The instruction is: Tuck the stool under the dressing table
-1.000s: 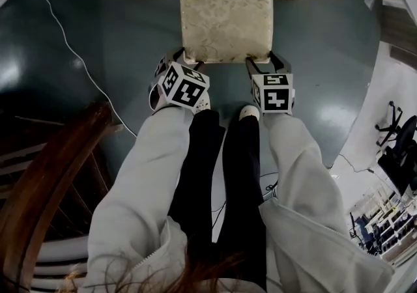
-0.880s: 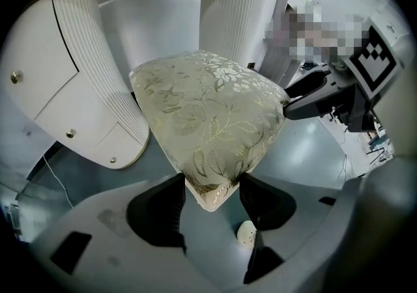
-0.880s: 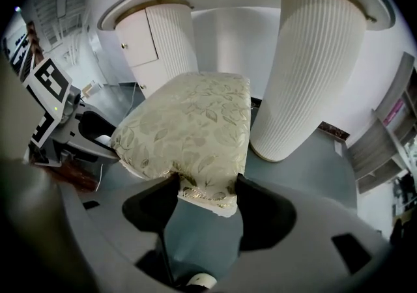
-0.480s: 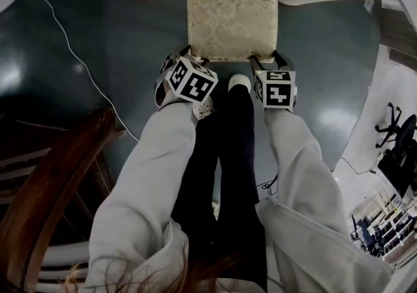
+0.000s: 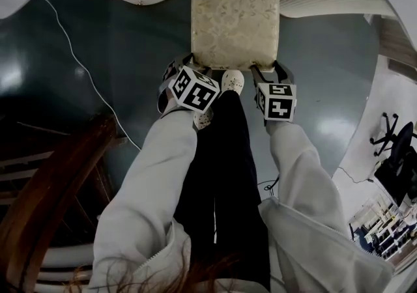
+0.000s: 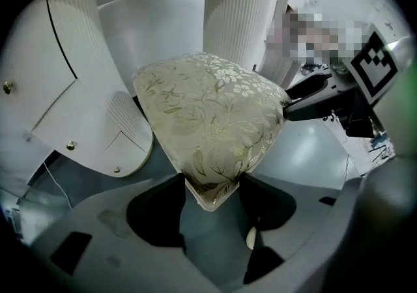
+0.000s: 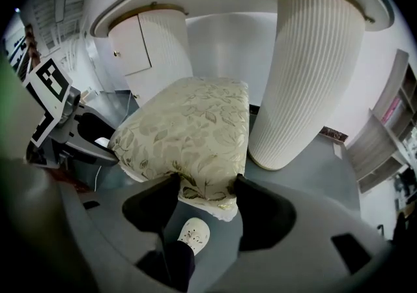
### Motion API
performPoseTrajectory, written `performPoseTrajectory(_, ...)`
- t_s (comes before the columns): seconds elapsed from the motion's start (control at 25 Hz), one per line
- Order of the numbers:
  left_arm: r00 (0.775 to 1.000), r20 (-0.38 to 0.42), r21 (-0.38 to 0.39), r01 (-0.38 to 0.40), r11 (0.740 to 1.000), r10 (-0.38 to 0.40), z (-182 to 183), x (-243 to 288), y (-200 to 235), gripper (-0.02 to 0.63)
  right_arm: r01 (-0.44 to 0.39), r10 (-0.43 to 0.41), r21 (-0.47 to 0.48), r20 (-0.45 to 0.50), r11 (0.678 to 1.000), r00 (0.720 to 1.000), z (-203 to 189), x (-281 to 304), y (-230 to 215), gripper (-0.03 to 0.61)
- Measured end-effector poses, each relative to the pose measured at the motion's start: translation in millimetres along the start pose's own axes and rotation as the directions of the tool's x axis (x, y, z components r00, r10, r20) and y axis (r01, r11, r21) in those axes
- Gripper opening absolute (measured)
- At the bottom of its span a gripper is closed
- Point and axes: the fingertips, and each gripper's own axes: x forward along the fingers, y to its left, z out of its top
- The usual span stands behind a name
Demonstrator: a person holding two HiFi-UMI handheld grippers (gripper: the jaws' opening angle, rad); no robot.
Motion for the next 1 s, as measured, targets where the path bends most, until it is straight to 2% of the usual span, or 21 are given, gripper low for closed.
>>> performPoseTrajectory(0.44, 0.998, 0.028, -0.046, -0.061, 0.997, 0.063, 34.9, 8.9, 34.9, 0.253, 0.003, -0.003, 0.002, 0.021, 1.000, 1.000, 42.5, 23.3, -11.3, 0.325)
performPoseTrajectory(0.8, 0.997, 0.048, -0.015, -0.052, 0.999, 0.053, 54.9, 12.7, 49.3, 0.252, 0.012, -0.012, 0.005, 0.074, 1.000, 0.997, 63.6, 31.7, -17.6, 0.315)
performPoseTrajectory(1.0, 0.995, 0.066, -0.024, -0.076, 0.997, 0.077, 64.2, 15.4, 57.4, 0.252, 0.026, -0.027, 0.005, 0.097, 1.000, 0.995, 74.2, 37.6, -21.6, 0.311)
